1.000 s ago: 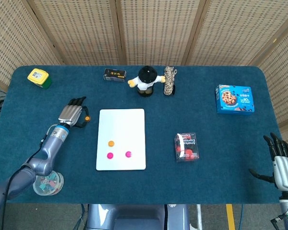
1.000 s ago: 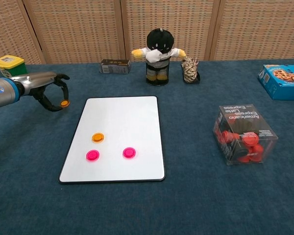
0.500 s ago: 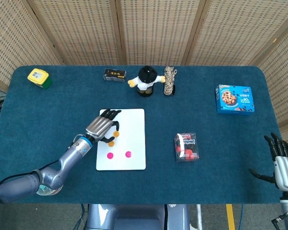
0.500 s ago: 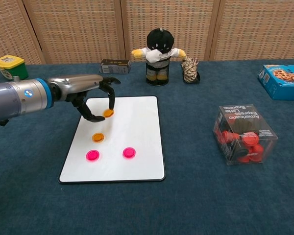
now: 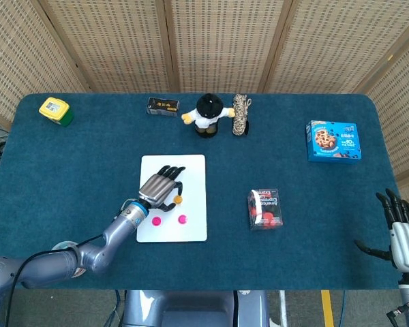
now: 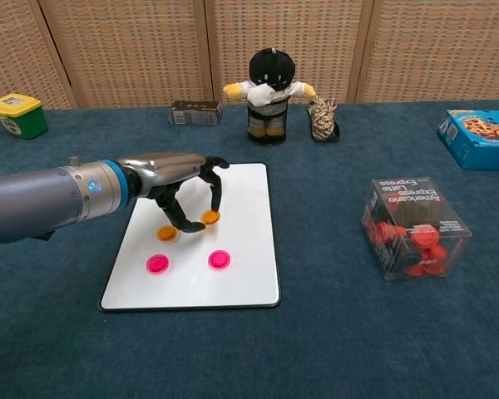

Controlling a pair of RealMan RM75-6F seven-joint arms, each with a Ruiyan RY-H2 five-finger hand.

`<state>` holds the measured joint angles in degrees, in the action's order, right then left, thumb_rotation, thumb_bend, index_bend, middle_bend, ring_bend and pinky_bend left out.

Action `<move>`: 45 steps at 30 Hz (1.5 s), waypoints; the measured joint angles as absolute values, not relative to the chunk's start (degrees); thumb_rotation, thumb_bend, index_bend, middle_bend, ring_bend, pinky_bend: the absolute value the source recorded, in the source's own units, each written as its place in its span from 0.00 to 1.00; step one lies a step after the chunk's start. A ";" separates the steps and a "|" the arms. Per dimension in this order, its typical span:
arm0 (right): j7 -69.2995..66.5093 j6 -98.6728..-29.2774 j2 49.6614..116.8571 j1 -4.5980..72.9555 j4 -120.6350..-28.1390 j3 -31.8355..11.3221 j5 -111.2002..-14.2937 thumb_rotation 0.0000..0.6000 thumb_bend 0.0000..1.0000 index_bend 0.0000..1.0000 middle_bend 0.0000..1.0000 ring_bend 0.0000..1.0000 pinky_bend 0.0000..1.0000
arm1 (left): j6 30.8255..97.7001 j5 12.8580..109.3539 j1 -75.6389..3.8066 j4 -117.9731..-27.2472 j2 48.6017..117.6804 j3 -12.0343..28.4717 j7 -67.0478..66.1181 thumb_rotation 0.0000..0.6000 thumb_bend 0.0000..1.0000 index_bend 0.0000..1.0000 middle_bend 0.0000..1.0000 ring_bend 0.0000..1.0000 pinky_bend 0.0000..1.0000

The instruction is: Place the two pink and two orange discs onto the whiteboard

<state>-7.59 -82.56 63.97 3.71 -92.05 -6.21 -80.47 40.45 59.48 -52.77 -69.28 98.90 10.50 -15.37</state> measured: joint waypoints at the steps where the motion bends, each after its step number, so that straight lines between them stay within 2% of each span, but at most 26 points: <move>1: -7.65 -82.56 63.97 3.71 -92.04 -6.21 -80.46 1.00 0.00 0.00 0.00 0.00 0.00 | 40.42 59.18 -52.87 -69.02 99.08 10.51 -15.52 1.00 0.34 0.65 0.00 0.00 0.00; 10: -7.70 -82.69 64.00 3.67 -91.93 -6.22 -80.54 1.00 0.00 0.00 0.00 0.00 0.00 | 39.84 57.59 -53.45 -68.04 99.97 10.07 -16.18 1.00 0.34 0.63 0.00 0.00 0.00; 12: -7.72 -82.74 64.02 3.65 -91.94 -6.22 -80.54 1.00 0.00 0.00 0.00 0.00 0.00 | 40.08 57.63 -53.48 -67.85 100.09 10.00 -16.26 1.00 0.33 0.50 0.00 0.00 0.00; 14: -7.72 -82.74 64.03 3.65 -91.94 -6.22 -80.54 1.00 0.00 0.00 0.00 0.00 0.00 | 40.34 57.74 -53.50 -67.70 100.19 9.91 -16.40 1.00 0.33 0.28 0.00 0.00 0.00; 15: -7.72 -82.75 64.04 3.64 -91.93 -6.22 -80.56 1.00 0.00 0.00 0.00 0.00 0.00 | 40.55 57.81 -53.50 -67.66 100.25 9.87 -16.45 1.00 0.33 0.23 0.00 0.00 0.00; 25: -7.75 -82.80 64.07 3.62 -91.90 -6.23 -80.56 1.00 0.00 0.00 0.00 0.00 0.00 | 40.66 56.95 -53.64 -68.55 99.72 9.70 -17.31 1.00 0.33 0.21 0.00 0.00 0.00; 31: -7.75 -82.84 64.14 3.67 -91.76 -6.28 -80.62 1.00 0.00 0.00 0.00 0.00 0.00 | 42.79 58.17 -52.50 -72.61 96.88 10.31 -15.48 1.00 0.31 0.13 0.00 0.00 0.00; 35: -7.59 -83.21 64.30 3.63 -91.63 -6.33 -80.82 1.00 0.00 0.00 0.00 0.00 0.00 | 46.72 61.29 -49.98 -78.30 92.27 10.12 -13.36 1.00 0.19 0.05 0.00 0.00 0.00; 39: -6.98 -83.96 64.65 3.52 -91.40 -6.37 -81.17 1.00 0.00 0.00 0.00 0.00 0.00 | 54.30 65.96 -44.62 -85.39 85.52 8.51 -10.79 1.00 0.06 0.00 0.00 0.00 0.00; 45: -5.86 -85.33 65.32 3.24 -90.95 -6.44 -81.79 1.00 0.00 0.00 0.00 0.00 0.00 | 69.58 71.70 -32.24 -92.97 75.62 3.65 -7.17 1.00 0.01 0.00 0.00 0.00 0.00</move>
<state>-5.86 -85.33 65.32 3.24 -90.95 -6.44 -81.79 69.58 71.70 -32.24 -92.97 75.62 3.65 -7.17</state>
